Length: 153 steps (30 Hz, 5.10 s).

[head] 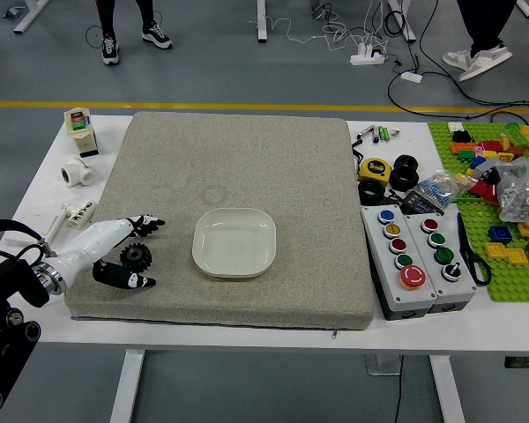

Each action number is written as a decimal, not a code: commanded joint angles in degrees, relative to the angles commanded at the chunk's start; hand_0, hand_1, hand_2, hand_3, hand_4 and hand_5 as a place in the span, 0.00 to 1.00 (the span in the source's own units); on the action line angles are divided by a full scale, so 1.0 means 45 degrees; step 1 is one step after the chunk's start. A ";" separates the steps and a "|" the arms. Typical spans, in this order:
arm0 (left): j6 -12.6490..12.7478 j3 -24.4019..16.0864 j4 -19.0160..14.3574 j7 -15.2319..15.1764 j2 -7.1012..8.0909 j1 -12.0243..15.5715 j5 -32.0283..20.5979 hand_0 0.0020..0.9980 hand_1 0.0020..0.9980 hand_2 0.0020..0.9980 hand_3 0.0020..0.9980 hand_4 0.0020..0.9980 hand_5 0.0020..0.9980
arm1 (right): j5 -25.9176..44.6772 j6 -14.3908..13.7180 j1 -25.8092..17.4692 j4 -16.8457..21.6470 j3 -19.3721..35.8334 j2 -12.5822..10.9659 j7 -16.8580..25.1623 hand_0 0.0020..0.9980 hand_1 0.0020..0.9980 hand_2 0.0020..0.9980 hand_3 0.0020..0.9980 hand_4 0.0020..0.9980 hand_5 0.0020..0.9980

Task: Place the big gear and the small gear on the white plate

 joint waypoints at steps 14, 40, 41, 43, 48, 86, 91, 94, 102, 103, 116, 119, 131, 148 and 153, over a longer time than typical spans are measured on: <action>-0.0049 -0.0078 -0.0133 0.0227 0.0057 0.0167 -0.0029 0.32 0.44 0.51 0.80 0.00 0.00 | 0.0015 0.0003 -0.0023 -0.0009 0.0005 0.0003 -0.0006 0.62 0.62 0.68 0.47 0.73 0.60; 0.0634 0.1513 -0.2399 -0.0215 0.0003 -0.0580 -0.1197 0.27 0.30 0.41 0.78 0.00 0.00 | 0.0116 -0.0013 -0.0014 0.0000 -0.0126 0.0013 0.0012 0.62 0.62 0.68 0.47 0.73 0.60; 0.0698 0.1684 -0.2377 -0.0256 -0.0012 -0.0658 -0.1260 0.27 0.30 0.41 0.78 0.00 0.00 | 0.0121 -0.0013 -0.0016 0.0000 -0.0139 0.0014 0.0012 0.62 0.62 0.68 0.47 0.73 0.60; 0.1035 0.2173 -0.2181 -0.0510 -0.0162 -0.0938 -0.1406 0.26 0.29 0.40 0.77 0.00 0.00 | 0.0105 -0.0017 -0.0007 0.0004 -0.0216 0.0012 0.0008 0.62 0.62 0.68 0.47 0.73 0.60; 0.2413 0.3206 -0.1575 -0.1396 -0.0646 -0.1451 -0.2060 0.26 0.29 0.40 0.77 0.00 0.00 | 0.0161 -0.0032 -0.0027 0.0013 -0.0311 0.0025 0.0010 0.62 0.62 0.68 0.47 0.73 0.60; 0.3564 0.4005 0.1486 0.0281 -0.1460 -0.3534 -0.1836 0.53 0.67 0.78 0.81 1.00 0.17 | 0.0197 -0.0066 0.0143 0.0001 -0.0339 0.0019 0.0009 0.62 0.62 0.68 0.47 0.73 0.59; 0.3480 0.3100 0.1079 0.0587 -0.1176 -0.3366 -0.1434 0.51 0.66 0.75 0.81 0.99 0.11 | 0.0211 -0.0069 0.0128 -0.0008 -0.0241 0.0003 0.0020 0.62 0.62 0.68 0.47 0.73 0.59; 0.3296 0.2424 0.1180 0.0999 -0.0751 -0.3377 -0.0762 0.51 0.66 0.75 0.81 0.99 0.11 | 0.0212 -0.0068 0.0117 -0.0017 -0.0212 -0.0008 0.0016 0.62 0.62 0.68 0.47 0.73 0.59; 0.2133 0.3054 0.2222 0.1457 0.0330 -0.3864 0.0176 0.51 0.66 0.75 0.81 0.97 0.10 | 0.0237 -0.0068 0.0160 -0.0028 -0.0363 -0.0014 0.0007 0.62 0.62 0.68 0.47 0.73 0.59; 0.1932 0.3238 0.2341 0.1498 0.0424 -0.3905 0.0181 0.49 0.65 0.74 0.81 0.94 0.08 | 0.0257 -0.0069 0.0165 -0.0028 -0.0370 -0.0012 0.0008 0.62 0.62 0.68 0.47 0.73 0.59; 0.1999 0.3728 0.2898 0.1772 0.0307 -0.3957 0.0181 0.41 0.57 0.65 0.74 0.75 0.08 | 0.0351 -0.0059 0.0166 -0.0025 -0.0505 0.0010 0.0017 0.62 0.62 0.68 0.47 0.73 0.59; 0.2015 0.3754 0.3003 0.1977 0.0250 -0.3962 0.0181 0.41 0.57 0.65 0.74 0.75 0.08 | 0.0364 -0.0056 0.0138 -0.0024 -0.0573 0.0025 0.0013 0.62 0.62 0.68 0.47 0.73 0.59; 0.1942 0.3860 0.3453 0.2204 0.0199 -0.3901 0.0181 0.35 0.49 0.56 0.65 0.27 0.00 | 0.0399 -0.0053 0.0085 -0.0021 -0.0757 0.0046 0.0004 0.62 0.62 0.68 0.47 0.73 0.59; 0.1996 0.3840 0.2788 0.2191 0.0216 -0.3907 0.0061 0.31 0.41 0.51 0.64 0.00 0.00 | 0.0377 -0.0046 0.0124 -0.0031 -0.0608 0.0032 0.0001 0.62 0.62 0.68 0.47 0.73 0.59; 0.2168 0.4018 0.1784 0.2176 0.0174 -0.3875 -0.0449 0.31 0.42 0.52 0.65 0.00 0.00 | 0.0363 -0.0047 0.0147 -0.0036 -0.0593 0.0026 0.0000 0.62 0.62 0.68 0.47 0.73 0.60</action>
